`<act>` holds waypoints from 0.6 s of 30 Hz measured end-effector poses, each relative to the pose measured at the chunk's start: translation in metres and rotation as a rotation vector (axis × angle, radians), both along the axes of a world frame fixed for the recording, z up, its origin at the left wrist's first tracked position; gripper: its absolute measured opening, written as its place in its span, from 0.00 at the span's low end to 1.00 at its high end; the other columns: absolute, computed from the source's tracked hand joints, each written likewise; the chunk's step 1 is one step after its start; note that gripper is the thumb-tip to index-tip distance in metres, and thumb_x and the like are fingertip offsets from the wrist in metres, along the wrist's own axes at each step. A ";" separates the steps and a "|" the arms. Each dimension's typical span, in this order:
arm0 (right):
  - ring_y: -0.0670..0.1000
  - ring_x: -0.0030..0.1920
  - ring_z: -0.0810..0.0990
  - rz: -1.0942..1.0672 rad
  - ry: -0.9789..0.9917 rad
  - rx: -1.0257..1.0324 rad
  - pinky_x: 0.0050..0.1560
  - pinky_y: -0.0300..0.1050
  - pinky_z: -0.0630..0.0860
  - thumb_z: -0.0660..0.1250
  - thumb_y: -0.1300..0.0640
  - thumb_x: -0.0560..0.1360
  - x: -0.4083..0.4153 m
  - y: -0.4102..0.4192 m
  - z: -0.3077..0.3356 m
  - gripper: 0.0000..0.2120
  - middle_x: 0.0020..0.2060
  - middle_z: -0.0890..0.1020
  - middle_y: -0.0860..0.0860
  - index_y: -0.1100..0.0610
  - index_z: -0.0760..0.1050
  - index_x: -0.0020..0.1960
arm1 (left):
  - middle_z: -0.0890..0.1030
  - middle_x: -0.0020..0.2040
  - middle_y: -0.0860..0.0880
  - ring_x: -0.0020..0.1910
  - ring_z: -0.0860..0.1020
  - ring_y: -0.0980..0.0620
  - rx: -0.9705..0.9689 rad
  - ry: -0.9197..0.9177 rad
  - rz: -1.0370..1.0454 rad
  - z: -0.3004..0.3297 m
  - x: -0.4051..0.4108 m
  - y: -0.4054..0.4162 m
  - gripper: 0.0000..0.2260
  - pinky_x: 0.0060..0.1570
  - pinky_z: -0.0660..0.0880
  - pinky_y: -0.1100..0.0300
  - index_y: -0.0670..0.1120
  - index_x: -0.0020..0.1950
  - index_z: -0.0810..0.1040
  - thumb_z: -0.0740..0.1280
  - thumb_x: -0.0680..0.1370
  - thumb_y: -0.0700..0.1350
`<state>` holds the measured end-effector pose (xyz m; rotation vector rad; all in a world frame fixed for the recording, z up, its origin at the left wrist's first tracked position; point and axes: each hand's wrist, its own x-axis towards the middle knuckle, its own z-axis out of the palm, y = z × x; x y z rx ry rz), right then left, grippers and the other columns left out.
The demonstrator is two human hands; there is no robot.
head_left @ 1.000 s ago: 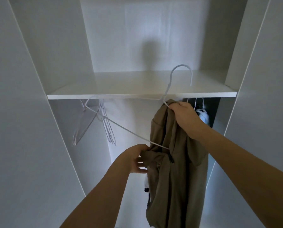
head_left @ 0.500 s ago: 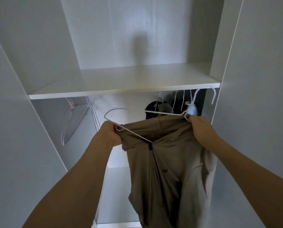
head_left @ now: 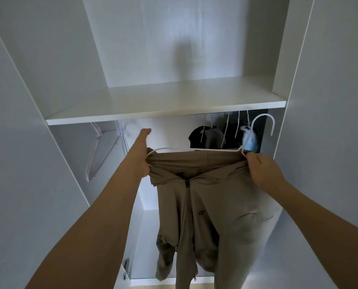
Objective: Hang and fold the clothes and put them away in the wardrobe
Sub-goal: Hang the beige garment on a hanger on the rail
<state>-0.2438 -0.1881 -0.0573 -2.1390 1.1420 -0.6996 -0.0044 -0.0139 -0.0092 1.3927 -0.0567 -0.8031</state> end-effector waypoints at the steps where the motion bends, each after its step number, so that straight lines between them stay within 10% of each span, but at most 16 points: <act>1: 0.57 0.40 0.72 0.007 -0.016 -0.008 0.45 0.52 0.69 0.52 0.47 0.81 0.001 0.001 -0.001 0.20 0.36 0.74 0.57 0.58 0.71 0.39 | 0.74 0.36 0.45 0.34 0.74 0.47 0.044 -0.119 0.032 -0.004 0.000 -0.003 0.20 0.40 0.72 0.56 0.43 0.40 0.73 0.71 0.68 0.60; 4: 0.56 0.38 0.72 0.050 -0.116 -0.015 0.42 0.50 0.67 0.54 0.49 0.81 0.004 0.009 0.000 0.22 0.30 0.72 0.55 0.56 0.69 0.32 | 0.69 0.33 0.46 0.32 0.70 0.49 0.309 -0.667 0.190 -0.013 0.001 -0.007 0.15 0.35 0.66 0.60 0.43 0.34 0.66 0.68 0.71 0.49; 8: 0.52 0.38 0.75 0.222 -0.096 0.085 0.44 0.44 0.70 0.54 0.38 0.78 0.019 0.022 0.014 0.31 0.40 0.78 0.61 0.66 0.79 0.48 | 0.70 0.34 0.51 0.32 0.68 0.54 0.545 -1.174 0.211 -0.022 -0.006 -0.010 0.09 0.32 0.62 0.60 0.42 0.42 0.69 0.62 0.77 0.46; 18: 0.47 0.31 0.73 0.229 0.256 -0.307 0.34 0.42 0.69 0.53 0.38 0.78 0.012 0.002 0.023 0.23 0.28 0.73 0.50 0.53 0.73 0.36 | 0.67 0.30 0.47 0.32 0.69 0.49 0.441 -0.907 0.256 -0.008 0.019 0.001 0.12 0.32 0.63 0.60 0.41 0.35 0.67 0.61 0.77 0.44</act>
